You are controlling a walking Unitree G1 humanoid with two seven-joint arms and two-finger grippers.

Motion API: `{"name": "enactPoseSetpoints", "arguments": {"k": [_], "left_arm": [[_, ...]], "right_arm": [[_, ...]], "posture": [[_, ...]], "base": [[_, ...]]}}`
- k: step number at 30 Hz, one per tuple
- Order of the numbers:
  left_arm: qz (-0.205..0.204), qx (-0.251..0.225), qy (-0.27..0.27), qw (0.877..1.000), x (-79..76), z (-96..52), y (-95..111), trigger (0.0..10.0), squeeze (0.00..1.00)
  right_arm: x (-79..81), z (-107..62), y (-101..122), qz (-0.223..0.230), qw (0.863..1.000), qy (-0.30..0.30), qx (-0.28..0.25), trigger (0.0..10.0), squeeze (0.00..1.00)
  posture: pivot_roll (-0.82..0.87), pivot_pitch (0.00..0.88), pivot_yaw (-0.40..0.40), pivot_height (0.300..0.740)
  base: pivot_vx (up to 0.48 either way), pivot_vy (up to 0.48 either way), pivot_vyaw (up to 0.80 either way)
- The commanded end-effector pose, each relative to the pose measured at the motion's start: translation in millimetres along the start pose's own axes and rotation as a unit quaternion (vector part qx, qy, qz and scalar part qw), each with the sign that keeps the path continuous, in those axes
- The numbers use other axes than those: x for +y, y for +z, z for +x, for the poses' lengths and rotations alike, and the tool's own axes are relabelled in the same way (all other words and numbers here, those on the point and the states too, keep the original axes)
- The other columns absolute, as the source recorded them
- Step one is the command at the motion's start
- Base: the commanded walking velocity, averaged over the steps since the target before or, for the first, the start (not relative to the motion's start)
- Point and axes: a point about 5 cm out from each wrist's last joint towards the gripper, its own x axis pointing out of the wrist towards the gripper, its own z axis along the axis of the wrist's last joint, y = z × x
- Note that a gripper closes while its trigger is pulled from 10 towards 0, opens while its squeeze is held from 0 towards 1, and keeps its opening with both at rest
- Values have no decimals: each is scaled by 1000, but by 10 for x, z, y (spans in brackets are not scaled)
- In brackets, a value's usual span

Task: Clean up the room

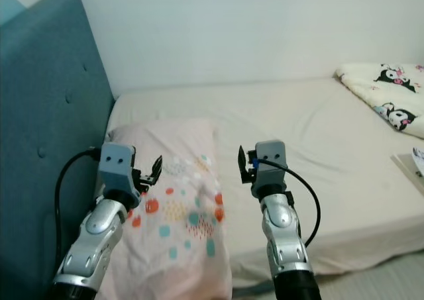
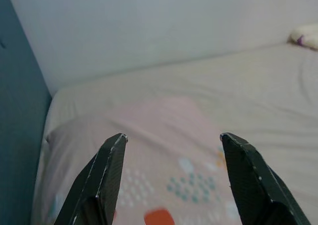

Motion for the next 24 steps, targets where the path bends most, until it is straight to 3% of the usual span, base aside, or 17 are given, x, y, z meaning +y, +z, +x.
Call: {"name": "enactPoseSetpoints", "arguments": {"k": [1, 11, 16, 24], "left_arm": [[-13, 4, 7, 1000, 15, 1, -2, 10000, 0], [-32, 17, 30, 999, 78, -69, -55, 10000, 0], [1, 6, 25, 1000, 101, -68, -41, 10000, 0], [-1, 27, 35, 999, 170, -92, -113, 10000, 0]], "right_arm": [[-7, -25, -16, 11, 1000, -4, 7, 10000, 0], [35, -73, -39, 13, 1000, 10, 19, 10000, 0], [86, -92, -207, 13, 998, 30, 62, 10000, 0], [-28, -119, -359, 20, 995, -9, 101, 10000, 0]], "posture": [[35, 0, -77, 693], [32, 0, -93, 733], [40, 0, -102, 740], [46, 0, -101, 740]], "base": [[0, 0, 0], [0, 0, 0], [0, 0, 0], [0, 0, 0]]}}
